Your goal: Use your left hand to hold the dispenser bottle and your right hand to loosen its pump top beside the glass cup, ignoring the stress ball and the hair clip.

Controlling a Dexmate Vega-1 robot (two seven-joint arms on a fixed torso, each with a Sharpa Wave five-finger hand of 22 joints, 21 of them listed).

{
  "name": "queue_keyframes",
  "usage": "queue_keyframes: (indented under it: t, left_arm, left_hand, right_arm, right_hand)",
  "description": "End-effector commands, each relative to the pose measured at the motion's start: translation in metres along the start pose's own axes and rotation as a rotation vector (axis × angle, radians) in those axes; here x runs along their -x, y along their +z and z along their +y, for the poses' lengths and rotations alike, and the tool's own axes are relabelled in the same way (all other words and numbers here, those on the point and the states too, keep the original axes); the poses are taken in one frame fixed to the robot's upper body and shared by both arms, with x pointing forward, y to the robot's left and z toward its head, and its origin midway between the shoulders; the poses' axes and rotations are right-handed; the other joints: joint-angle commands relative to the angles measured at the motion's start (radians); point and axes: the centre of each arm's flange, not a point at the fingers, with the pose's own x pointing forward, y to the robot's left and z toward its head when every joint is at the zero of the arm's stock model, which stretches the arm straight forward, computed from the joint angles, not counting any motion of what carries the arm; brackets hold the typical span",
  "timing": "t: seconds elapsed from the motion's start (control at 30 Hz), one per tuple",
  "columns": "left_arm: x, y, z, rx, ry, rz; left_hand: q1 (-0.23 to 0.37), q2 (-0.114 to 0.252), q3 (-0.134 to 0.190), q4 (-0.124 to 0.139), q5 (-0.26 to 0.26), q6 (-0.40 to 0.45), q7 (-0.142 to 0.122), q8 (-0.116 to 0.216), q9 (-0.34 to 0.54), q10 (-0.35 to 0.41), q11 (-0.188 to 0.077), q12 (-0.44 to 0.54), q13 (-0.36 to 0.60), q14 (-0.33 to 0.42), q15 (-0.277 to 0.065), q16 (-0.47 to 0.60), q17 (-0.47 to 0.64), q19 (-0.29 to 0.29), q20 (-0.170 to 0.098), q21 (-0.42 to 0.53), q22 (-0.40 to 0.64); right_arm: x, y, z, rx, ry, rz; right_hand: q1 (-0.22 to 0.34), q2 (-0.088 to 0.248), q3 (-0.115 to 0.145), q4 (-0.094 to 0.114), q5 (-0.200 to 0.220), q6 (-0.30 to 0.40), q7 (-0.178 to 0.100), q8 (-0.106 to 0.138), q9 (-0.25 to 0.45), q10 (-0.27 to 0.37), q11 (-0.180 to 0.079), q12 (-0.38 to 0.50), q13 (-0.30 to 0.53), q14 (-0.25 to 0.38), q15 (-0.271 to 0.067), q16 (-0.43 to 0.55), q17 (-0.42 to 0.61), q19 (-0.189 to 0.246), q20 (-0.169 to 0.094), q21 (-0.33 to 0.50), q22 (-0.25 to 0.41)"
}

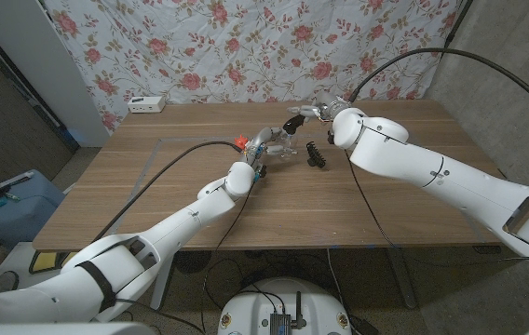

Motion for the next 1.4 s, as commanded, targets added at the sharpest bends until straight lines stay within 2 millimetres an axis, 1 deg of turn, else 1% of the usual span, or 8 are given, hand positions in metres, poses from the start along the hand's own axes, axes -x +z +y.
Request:
queue_keyframes:
  t: [0.03, 0.33, 0.6, 0.8, 0.83, 1.07, 1.13, 1.4]
  left_arm:
    - [0.002, 0.002, -0.001, -0.004, -0.008, -0.002]
    - [0.001, 0.003, -0.001, -0.006, -0.018, 0.001]
    - [0.001, 0.002, -0.001, -0.002, -0.016, 0.005]
    - [0.004, 0.001, -0.002, 0.002, -0.016, 0.007]
    - [0.004, 0.001, -0.002, 0.001, -0.013, 0.012]
    - [0.007, 0.0, -0.001, 0.003, -0.006, 0.016]
    - [0.007, 0.0, -0.002, 0.005, -0.007, 0.012]
    - [0.008, 0.0, -0.002, 0.006, -0.01, 0.009]
  left_hand:
    - [-0.109, 0.134, 0.087, 0.077, -0.001, 0.082, 0.001, 0.003, 0.001, 0.038, -0.028, 0.004, 0.012, 0.049, -0.123, 0.006, 0.003, 0.006, -0.107, 0.001, 0.002]
    - [-0.109, 0.134, 0.088, 0.077, -0.001, 0.083, 0.003, 0.002, 0.001, 0.039, -0.028, 0.003, 0.013, 0.049, -0.125, 0.005, 0.003, 0.005, -0.107, 0.001, 0.002]
    - [-0.11, 0.134, 0.088, 0.078, -0.001, 0.083, 0.002, 0.002, 0.001, 0.039, -0.028, 0.003, 0.013, 0.051, -0.125, 0.007, 0.003, 0.006, -0.106, 0.001, 0.002]
    - [-0.112, 0.136, 0.089, 0.079, -0.001, 0.083, 0.002, 0.001, 0.001, 0.039, -0.027, 0.003, 0.013, 0.049, -0.124, 0.005, 0.003, 0.005, -0.105, 0.001, 0.002]
    - [-0.112, 0.136, 0.089, 0.079, -0.001, 0.083, 0.001, 0.001, 0.001, 0.039, -0.028, 0.003, 0.013, 0.049, -0.124, 0.005, 0.002, 0.006, -0.105, 0.001, 0.002]
    - [-0.113, 0.136, 0.089, 0.08, -0.001, 0.084, 0.002, 0.001, 0.002, 0.04, -0.029, 0.003, 0.014, 0.051, -0.122, 0.005, 0.002, 0.006, -0.105, 0.001, 0.002]
    - [-0.113, 0.135, 0.089, 0.08, -0.001, 0.084, 0.001, 0.001, 0.002, 0.039, -0.028, 0.002, 0.014, 0.05, -0.122, 0.004, 0.001, 0.005, -0.105, 0.0, 0.002]
    - [-0.115, 0.136, 0.09, 0.081, -0.001, 0.085, 0.002, 0.002, 0.002, 0.04, -0.026, 0.002, 0.014, 0.051, -0.122, 0.004, 0.001, 0.006, -0.104, 0.001, 0.002]
  right_arm:
    - [-0.004, 0.002, 0.003, 0.014, -0.004, 0.002]
    - [-0.007, 0.007, 0.005, 0.031, 0.0, 0.018]
    - [-0.01, 0.01, 0.007, 0.06, 0.015, 0.042]
    - [-0.011, 0.012, 0.008, 0.076, 0.024, 0.051]
    - [-0.011, 0.012, 0.008, 0.077, 0.024, 0.051]
    - [-0.011, 0.012, 0.009, 0.087, 0.03, 0.06]
    - [-0.01, 0.012, 0.009, 0.089, 0.03, 0.065]
    - [-0.008, 0.013, 0.011, 0.108, 0.034, 0.083]
  right_hand:
    - [0.008, 0.003, 0.009, -0.003, 0.006, -0.01, -0.002, -0.005, 0.003, -0.008, 0.001, -0.005, 0.003, -0.008, 0.002, -0.003, 0.001, -0.005, 0.002, -0.003, -0.001]
    - [0.02, -0.006, 0.012, -0.018, 0.007, -0.031, 0.002, -0.012, 0.004, -0.015, 0.002, -0.009, 0.003, -0.01, 0.003, -0.007, -0.003, -0.007, 0.005, -0.006, -0.001]
    - [0.04, -0.013, 0.02, -0.039, 0.008, -0.064, 0.003, -0.024, 0.007, -0.027, 0.002, -0.016, 0.003, -0.016, 0.001, -0.011, -0.004, -0.011, 0.01, -0.009, -0.001]
    - [0.057, -0.012, 0.029, -0.054, 0.009, -0.079, 0.005, -0.028, 0.009, -0.034, 0.003, -0.019, 0.004, -0.02, 0.004, -0.013, -0.004, -0.013, 0.011, -0.01, -0.001]
    - [0.065, -0.01, 0.032, -0.059, 0.009, -0.082, 0.005, -0.028, 0.009, -0.037, 0.002, -0.021, 0.004, -0.02, 0.004, -0.013, -0.004, -0.013, 0.012, -0.01, -0.001]
    - [0.095, -0.004, 0.048, -0.083, 0.012, -0.089, 0.0, -0.029, 0.012, -0.04, 0.0, -0.022, 0.004, -0.021, -0.002, -0.014, -0.003, -0.016, 0.012, -0.012, -0.001]
    - [0.11, -0.001, 0.056, -0.093, 0.014, -0.092, -0.002, -0.028, 0.013, -0.042, 0.0, -0.023, 0.004, -0.022, -0.002, -0.014, -0.003, -0.017, 0.011, -0.012, -0.001]
    - [0.139, 0.008, 0.072, -0.114, 0.016, -0.099, -0.004, -0.029, 0.016, -0.048, -0.002, -0.026, 0.005, -0.025, -0.005, -0.015, -0.002, -0.018, 0.012, -0.013, -0.001]
